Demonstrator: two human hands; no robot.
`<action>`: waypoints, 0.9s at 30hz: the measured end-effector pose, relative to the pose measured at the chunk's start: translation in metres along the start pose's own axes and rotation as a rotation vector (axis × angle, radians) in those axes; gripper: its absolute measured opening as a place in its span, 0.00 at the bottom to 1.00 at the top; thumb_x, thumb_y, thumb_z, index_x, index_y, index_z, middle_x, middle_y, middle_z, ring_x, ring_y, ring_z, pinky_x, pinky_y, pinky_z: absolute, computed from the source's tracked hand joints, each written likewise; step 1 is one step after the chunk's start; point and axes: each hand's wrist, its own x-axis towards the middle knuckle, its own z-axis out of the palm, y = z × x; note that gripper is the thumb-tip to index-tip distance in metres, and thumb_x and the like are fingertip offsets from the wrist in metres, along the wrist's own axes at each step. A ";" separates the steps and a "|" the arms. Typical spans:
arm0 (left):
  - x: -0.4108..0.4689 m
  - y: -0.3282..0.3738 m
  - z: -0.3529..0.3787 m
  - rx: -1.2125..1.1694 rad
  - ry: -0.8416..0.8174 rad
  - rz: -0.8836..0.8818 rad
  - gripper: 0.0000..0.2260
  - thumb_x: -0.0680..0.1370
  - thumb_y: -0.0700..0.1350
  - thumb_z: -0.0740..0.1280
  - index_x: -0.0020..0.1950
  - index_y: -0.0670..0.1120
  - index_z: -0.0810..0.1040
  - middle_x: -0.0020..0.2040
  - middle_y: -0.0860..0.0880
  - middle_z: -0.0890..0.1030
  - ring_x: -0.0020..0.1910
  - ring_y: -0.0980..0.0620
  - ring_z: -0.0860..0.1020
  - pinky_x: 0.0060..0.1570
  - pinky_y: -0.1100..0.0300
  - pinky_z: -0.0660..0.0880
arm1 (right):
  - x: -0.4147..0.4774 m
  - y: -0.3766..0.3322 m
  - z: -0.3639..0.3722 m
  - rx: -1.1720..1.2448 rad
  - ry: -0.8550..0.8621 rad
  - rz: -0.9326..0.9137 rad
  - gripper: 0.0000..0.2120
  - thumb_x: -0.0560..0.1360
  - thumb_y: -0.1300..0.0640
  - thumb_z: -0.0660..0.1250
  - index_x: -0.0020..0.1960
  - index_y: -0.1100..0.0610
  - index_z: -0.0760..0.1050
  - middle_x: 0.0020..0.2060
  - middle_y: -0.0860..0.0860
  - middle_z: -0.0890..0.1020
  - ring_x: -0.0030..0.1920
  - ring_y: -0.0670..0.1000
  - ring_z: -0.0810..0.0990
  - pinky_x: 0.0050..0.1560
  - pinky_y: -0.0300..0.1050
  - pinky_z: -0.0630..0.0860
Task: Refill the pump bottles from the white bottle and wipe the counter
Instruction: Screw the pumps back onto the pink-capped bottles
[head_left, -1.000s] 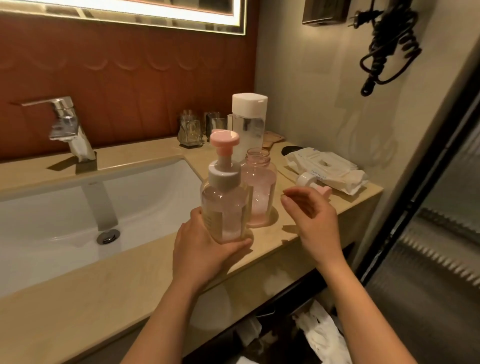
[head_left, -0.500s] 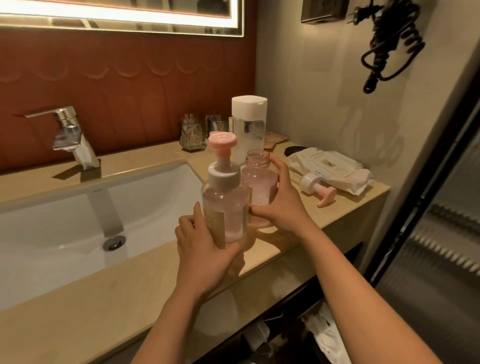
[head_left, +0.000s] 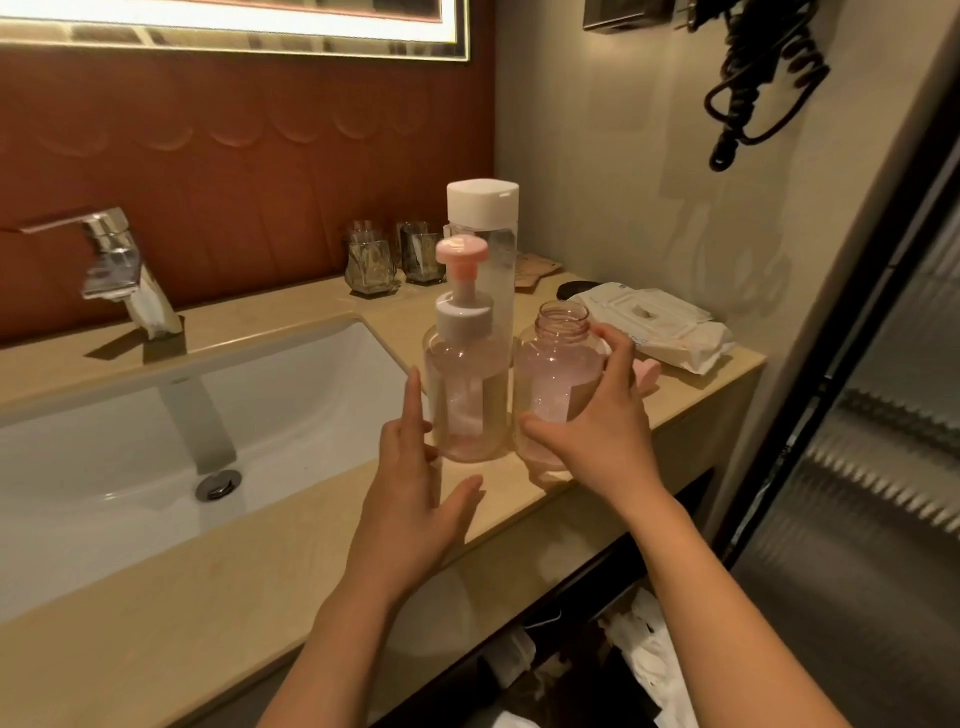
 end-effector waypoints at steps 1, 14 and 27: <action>0.000 0.001 -0.001 -0.005 -0.031 0.002 0.49 0.72 0.49 0.72 0.72 0.68 0.34 0.65 0.55 0.63 0.59 0.59 0.71 0.53 0.64 0.68 | -0.005 -0.001 -0.001 -0.004 0.006 -0.002 0.45 0.61 0.53 0.77 0.66 0.38 0.50 0.67 0.49 0.66 0.62 0.52 0.70 0.59 0.54 0.73; 0.000 0.013 -0.008 -0.160 -0.125 -0.034 0.53 0.56 0.67 0.73 0.73 0.71 0.44 0.60 0.79 0.61 0.53 0.84 0.62 0.50 0.76 0.62 | -0.037 -0.021 0.010 0.005 -0.085 -0.098 0.45 0.59 0.50 0.77 0.63 0.35 0.49 0.66 0.48 0.67 0.63 0.50 0.72 0.59 0.51 0.74; -0.001 0.014 -0.007 -0.221 -0.061 -0.181 0.37 0.58 0.63 0.68 0.66 0.70 0.60 0.57 0.61 0.78 0.54 0.57 0.77 0.55 0.50 0.76 | -0.045 -0.028 0.028 0.134 -0.267 -0.179 0.46 0.64 0.43 0.75 0.69 0.33 0.47 0.70 0.44 0.64 0.69 0.47 0.65 0.67 0.53 0.66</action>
